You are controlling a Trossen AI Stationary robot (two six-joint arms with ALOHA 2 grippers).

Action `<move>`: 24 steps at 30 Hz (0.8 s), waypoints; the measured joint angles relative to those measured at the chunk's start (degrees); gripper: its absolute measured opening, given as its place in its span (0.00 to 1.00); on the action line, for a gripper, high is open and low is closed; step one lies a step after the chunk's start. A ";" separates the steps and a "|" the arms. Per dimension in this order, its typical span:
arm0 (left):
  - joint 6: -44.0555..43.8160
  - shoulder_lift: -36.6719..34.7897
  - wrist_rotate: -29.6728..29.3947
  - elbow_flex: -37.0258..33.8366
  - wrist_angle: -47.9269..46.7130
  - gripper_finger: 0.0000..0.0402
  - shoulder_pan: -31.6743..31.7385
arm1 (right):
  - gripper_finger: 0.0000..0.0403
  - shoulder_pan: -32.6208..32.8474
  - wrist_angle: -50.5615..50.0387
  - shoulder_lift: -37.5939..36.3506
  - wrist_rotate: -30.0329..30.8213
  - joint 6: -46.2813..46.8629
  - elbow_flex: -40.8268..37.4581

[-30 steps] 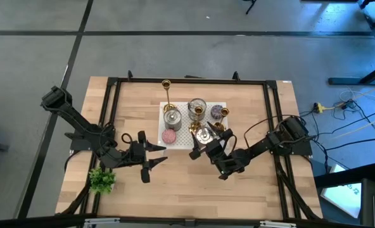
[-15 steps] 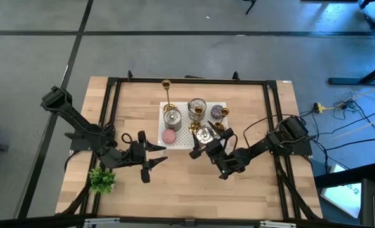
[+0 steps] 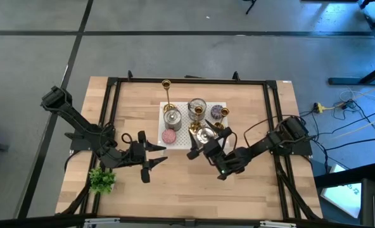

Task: Pick & Place candle stick holders
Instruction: Put the big silver scented candle on the shelf

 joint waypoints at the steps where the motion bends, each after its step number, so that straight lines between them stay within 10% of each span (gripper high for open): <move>1: 0.00 0.00 0.00 0.00 0.00 0.43 0.00 | 0.90 0.09 0.00 0.00 -0.13 -0.84 0.70; 24: 0.00 0.00 0.16 0.00 0.00 0.43 0.00 | 0.90 10.32 -7.03 0.03 -3.09 -16.20 13.55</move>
